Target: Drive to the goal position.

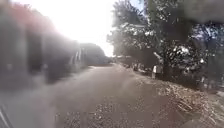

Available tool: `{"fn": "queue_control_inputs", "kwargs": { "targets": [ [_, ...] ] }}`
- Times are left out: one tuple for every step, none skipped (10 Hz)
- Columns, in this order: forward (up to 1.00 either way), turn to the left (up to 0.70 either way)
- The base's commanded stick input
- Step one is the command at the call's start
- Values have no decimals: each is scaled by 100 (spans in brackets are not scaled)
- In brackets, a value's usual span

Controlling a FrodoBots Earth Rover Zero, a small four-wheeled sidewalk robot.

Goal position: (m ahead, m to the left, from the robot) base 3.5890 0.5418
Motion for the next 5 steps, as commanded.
{"fn": "queue_control_inputs", "kwargs": {
  "targets": [
    [100,0],
    [100,0],
    [100,0],
    [100,0],
    [100,0]
  ]
}}
